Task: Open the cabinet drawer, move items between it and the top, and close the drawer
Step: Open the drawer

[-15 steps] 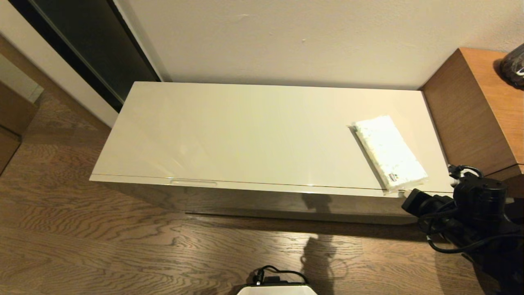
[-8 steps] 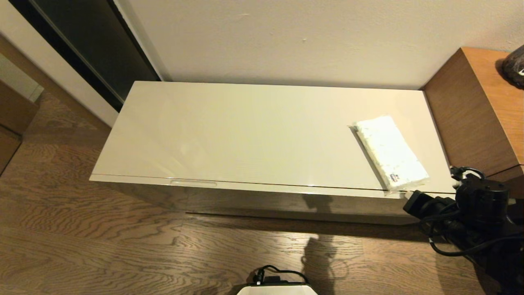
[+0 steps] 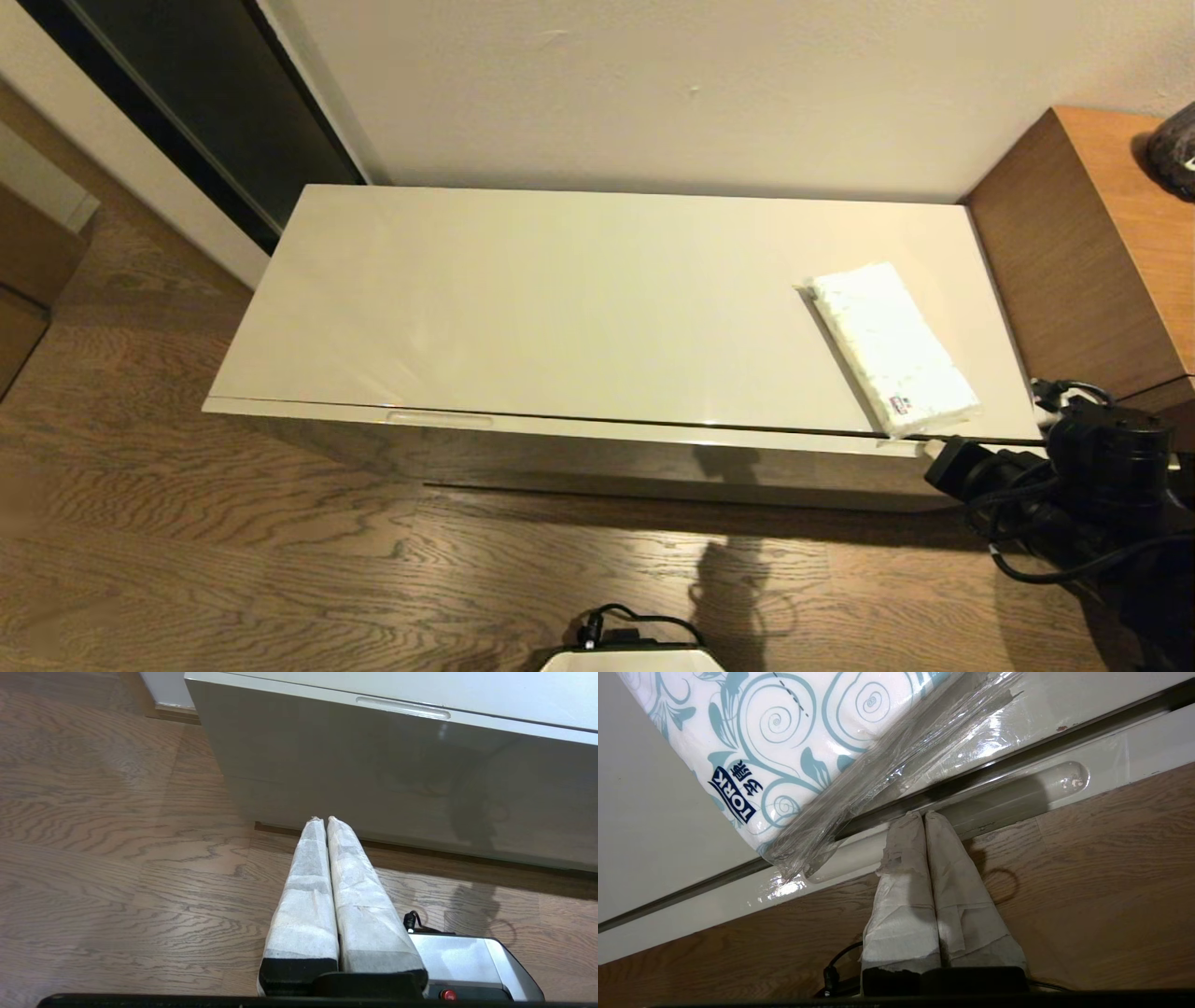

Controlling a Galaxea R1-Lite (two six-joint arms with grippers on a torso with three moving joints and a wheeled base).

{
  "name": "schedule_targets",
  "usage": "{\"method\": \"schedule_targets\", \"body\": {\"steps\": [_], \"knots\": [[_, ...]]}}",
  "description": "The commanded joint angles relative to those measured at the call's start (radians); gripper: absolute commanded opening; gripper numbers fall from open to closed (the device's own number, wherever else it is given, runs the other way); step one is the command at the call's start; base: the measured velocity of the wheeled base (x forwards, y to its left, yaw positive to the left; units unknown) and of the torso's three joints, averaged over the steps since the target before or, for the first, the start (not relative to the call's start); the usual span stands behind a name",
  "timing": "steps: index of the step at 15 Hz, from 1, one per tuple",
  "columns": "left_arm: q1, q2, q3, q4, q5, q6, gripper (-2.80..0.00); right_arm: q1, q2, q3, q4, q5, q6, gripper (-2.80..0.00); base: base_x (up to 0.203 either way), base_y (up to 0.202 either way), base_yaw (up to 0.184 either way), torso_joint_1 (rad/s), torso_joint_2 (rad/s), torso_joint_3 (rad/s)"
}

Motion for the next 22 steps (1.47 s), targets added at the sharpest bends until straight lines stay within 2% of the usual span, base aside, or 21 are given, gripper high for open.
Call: {"method": "schedule_targets", "body": {"steps": [1,7,13,16,19,22], "knots": [[0.0,0.001,0.0,-0.001,0.0,-0.001,-2.8,0.001,-0.022,-0.004,-0.003,0.002,0.003,-2.8,0.0,0.0,0.0,0.0,0.0,0.0],[0.0,0.001,0.0,-0.001,0.001,-0.001,-2.8,0.001,-0.119,-0.036,0.127,0.051,0.041,-2.8,0.0,0.0,0.0,0.0,0.0,0.0],[0.0,0.001,0.0,-0.001,0.0,-0.001,-2.8,-0.005,-0.131,-0.156,0.165,-0.004,0.063,-2.8,0.0,0.0,0.0,0.0,0.0,0.0],[0.0,0.001,0.0,-0.001,0.001,-0.001,-2.8,-0.038,-0.134,-0.182,0.19,-0.005,0.063,-2.8,0.0,0.0,0.0,0.0,0.0,0.0],[0.0,0.001,0.0,-0.001,0.0,-0.001,-2.8,-0.076,-0.133,-0.175,0.227,0.022,0.065,-2.8,0.0,0.0,0.0,0.0,0.0,0.0],[0.0,0.001,0.0,-0.001,0.0,-0.001,-2.8,-0.077,-0.126,-0.14,0.223,0.039,0.067,-2.8,0.0,0.0,0.0,0.0,0.0,0.0]]}}
